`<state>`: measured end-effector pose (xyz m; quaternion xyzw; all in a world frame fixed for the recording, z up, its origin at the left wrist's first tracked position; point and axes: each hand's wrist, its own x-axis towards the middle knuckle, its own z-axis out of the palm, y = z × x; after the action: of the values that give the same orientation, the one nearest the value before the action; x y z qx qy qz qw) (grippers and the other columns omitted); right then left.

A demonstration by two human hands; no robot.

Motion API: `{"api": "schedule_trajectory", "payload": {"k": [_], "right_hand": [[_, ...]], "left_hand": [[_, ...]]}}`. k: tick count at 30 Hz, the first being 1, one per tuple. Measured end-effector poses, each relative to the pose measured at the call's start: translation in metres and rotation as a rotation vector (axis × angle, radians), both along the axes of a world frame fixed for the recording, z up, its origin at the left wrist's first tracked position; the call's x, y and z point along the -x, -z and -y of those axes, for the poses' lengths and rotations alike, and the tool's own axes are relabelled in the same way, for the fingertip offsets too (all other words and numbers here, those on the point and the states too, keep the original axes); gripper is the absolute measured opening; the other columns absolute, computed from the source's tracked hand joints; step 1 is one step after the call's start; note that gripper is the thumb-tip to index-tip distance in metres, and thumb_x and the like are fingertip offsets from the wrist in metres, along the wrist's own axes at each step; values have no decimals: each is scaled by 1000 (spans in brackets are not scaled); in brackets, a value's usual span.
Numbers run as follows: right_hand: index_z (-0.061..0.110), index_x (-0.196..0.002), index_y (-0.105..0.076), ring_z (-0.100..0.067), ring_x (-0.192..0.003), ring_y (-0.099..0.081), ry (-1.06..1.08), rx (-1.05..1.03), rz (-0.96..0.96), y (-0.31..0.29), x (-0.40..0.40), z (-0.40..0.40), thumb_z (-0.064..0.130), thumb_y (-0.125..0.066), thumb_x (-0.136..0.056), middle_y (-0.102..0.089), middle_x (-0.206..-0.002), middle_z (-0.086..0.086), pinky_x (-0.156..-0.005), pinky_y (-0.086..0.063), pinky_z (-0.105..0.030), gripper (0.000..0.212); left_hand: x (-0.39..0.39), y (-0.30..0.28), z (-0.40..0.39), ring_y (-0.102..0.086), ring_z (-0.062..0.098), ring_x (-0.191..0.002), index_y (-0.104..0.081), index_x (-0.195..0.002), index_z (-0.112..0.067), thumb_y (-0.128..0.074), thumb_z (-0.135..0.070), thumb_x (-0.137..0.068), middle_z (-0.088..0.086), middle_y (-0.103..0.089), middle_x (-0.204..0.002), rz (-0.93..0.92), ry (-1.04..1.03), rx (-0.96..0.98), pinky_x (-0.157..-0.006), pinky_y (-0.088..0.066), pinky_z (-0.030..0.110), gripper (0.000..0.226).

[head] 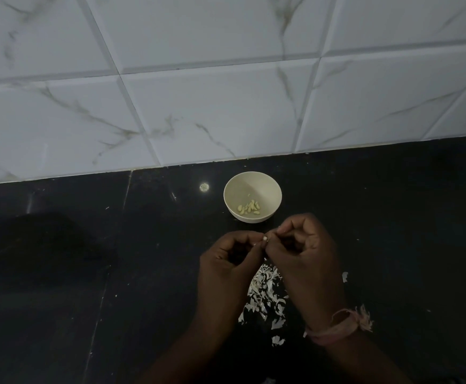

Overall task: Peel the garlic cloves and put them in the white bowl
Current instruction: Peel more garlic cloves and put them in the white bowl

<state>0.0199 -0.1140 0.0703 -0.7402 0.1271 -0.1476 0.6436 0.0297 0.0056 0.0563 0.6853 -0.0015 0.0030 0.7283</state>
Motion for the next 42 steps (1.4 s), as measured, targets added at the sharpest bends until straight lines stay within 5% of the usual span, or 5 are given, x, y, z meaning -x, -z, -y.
{"api": "schedule_trajectory", "payload": {"k": [7,17,27,35,42], "right_hand": [[10,-91,-63,-18,-74,-74,-8,-144,-52,-6,2,2,0,-76,-86,-74,-80,-7,-63,-59,-24,16],[27,-97,-65,-6,-85,-71,-76,123,7,-8,6,2,7,-74,-88,-71,-89,13,-71,-61,-25,23],[27,-94,-63,-6,-79,-71,-58,242,45,-12,5,-2,13,-79,-82,-70,-82,12,-68,-61,-29,24],[20,-85,-49,-9,-71,-69,-82,147,64,-13,1,-4,2,-76,-82,-68,-78,4,-64,-58,-27,32],[29,-78,-39,-29,-74,-70,-49,59,28,-5,-1,0,13,-76,-78,-68,-78,-8,-67,-60,-54,40]], "left_hand": [[-6,1,1,-71,20,-81,-72,-95,-5,-67,-5,-93,14,-75,-90,-211,91,255,-72,-56,28,5],[-6,2,2,-67,28,-81,-71,-94,-3,-74,-17,-86,19,-70,-87,-287,111,392,-77,-56,39,16],[-9,0,-7,-68,37,-89,-79,-90,-7,-74,-10,-76,23,-74,-94,-144,72,266,-90,-54,55,15],[-7,-4,-7,-70,33,-89,-81,-87,-13,-76,-13,-69,19,-76,-92,-186,53,332,-88,-54,47,18],[-6,-2,-4,-73,26,-84,-82,-87,-14,-78,-15,-69,17,-77,-92,-206,53,370,-77,-60,34,19]]}}
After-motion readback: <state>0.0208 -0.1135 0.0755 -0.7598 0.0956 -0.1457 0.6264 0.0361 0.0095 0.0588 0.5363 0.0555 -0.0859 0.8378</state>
